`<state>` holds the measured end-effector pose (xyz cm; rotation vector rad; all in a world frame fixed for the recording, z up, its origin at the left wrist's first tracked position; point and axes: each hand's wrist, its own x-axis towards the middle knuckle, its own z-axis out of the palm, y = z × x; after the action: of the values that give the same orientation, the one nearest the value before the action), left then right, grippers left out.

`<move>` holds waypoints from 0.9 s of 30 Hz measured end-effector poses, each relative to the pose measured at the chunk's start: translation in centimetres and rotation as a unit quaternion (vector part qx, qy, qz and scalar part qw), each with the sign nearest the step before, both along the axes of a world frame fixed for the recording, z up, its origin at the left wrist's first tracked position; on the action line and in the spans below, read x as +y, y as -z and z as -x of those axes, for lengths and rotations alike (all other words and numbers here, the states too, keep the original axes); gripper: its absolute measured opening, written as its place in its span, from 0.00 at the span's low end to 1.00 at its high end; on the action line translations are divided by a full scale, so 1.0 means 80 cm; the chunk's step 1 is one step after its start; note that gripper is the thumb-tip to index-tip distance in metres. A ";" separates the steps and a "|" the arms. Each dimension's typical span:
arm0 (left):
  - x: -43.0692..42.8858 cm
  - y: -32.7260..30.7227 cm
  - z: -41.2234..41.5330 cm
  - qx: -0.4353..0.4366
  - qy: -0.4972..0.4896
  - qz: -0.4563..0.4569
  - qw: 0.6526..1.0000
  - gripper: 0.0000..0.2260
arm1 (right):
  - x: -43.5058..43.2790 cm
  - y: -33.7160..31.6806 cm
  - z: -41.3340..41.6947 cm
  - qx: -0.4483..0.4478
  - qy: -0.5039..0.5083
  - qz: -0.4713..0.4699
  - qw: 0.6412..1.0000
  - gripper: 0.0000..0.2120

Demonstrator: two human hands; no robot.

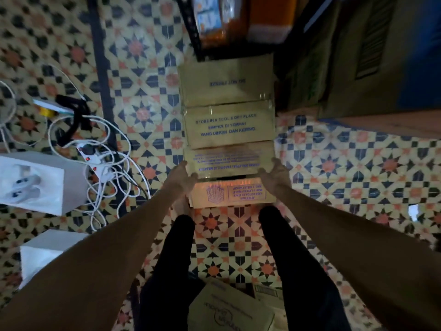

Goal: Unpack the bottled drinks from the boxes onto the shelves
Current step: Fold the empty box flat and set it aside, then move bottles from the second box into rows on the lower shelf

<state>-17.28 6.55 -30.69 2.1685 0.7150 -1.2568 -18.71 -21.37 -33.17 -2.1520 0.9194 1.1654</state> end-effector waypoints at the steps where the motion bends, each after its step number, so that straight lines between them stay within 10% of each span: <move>1: 0.000 -0.010 -0.013 0.003 0.006 -0.005 1.000 0.24 | 0.004 -0.012 -0.005 -0.006 -0.003 -0.017 1.000 0.38; 27: -0.016 0.113 -0.213 -0.156 0.159 -0.095 0.970 0.18 | 0.068 0.071 -0.231 -0.190 -0.341 0.027 0.920 0.17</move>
<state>-0.21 5.29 -39.75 2.6408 0.3803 -0.9856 -0.26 -15.95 -38.87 -2.7109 0.0100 0.9415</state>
